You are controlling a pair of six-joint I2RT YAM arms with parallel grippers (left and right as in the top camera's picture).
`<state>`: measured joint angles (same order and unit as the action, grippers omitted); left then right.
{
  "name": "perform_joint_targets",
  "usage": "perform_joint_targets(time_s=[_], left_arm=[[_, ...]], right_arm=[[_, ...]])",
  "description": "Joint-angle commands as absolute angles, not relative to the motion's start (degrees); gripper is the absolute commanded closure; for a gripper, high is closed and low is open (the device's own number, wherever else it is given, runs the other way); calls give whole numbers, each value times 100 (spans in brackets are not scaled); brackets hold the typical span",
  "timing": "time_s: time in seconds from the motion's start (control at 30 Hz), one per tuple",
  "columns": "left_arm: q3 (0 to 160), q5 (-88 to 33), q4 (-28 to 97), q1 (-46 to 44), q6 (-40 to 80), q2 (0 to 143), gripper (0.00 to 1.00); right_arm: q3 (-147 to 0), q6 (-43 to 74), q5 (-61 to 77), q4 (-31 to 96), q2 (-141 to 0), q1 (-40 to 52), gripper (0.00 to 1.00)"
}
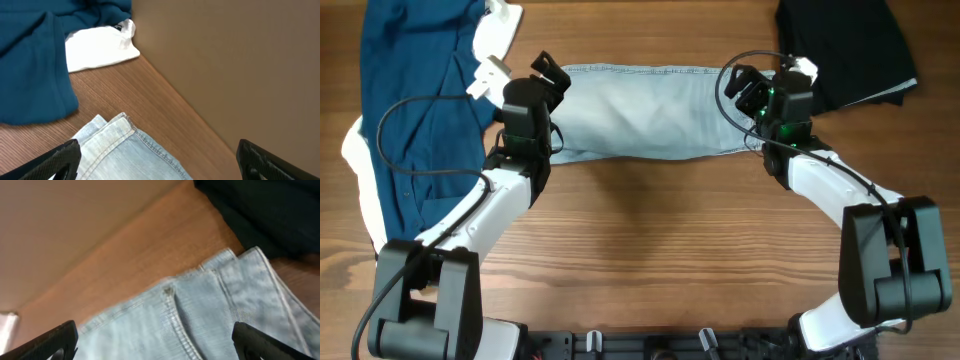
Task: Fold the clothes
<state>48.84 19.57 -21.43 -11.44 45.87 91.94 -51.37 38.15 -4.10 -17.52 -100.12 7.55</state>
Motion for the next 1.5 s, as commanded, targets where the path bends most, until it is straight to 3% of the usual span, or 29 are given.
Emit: perform_joint_targets(time_s=[0.0, 0.2, 0.37, 0.6, 0.83, 1.3, 1.47], left_arm=[[5002, 1601, -2001, -1096, 3833, 9268, 1], [5572, 683, -174, -1096, 2709, 9264, 0], [5896, -235, 703, -871, 1898, 9264, 0], [5894, -873, 864, -69, 1361, 9391, 0], [5894, -930, 871, 108, 1044, 9627, 0], [5894, -1498, 504, 259, 587, 10890, 0], [5894, -1494, 471, 237, 467, 11034, 12]], right_arm=[[-5483, 2902, -355, -965, -9673, 749, 1], [-6239, 1772, -99, 1221, -9030, 753, 1], [-6403, 1103, -38, 1240, -9424, 753, 1], [-6407, 854, 14, 519, -10718, 913, 3], [-6407, 744, -10, 16, -11249, 1479, 2], [-6842, 766, -255, 1100, -10595, 1686, 1], [-6842, 773, -255, 1118, -10304, 1686, 1]])
